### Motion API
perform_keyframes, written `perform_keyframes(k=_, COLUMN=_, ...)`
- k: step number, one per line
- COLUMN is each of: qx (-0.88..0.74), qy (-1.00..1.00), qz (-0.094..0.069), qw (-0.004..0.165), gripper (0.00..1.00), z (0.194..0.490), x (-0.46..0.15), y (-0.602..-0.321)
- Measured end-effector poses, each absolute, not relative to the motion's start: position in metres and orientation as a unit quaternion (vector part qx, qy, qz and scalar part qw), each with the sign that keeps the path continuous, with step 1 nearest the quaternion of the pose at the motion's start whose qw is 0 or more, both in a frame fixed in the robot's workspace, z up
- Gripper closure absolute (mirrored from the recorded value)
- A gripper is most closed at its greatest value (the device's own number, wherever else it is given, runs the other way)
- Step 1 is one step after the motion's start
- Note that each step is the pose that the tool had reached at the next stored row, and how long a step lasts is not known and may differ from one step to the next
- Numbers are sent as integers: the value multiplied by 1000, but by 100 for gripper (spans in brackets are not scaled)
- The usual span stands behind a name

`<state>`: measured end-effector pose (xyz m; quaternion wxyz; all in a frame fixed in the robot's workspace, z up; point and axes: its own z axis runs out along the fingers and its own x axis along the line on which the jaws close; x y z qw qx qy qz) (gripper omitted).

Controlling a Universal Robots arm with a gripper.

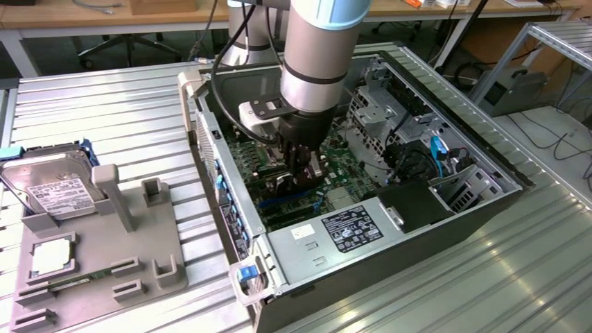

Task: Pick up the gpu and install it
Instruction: 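Insert the gpu into the slot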

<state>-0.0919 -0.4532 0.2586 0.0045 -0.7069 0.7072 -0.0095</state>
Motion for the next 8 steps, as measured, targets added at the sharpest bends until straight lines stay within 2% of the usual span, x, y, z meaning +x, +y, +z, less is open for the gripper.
perform_keyframes(k=8, qx=-707, qy=707, qz=-10, qw=4, gripper=73, z=257, x=-92, y=-453)
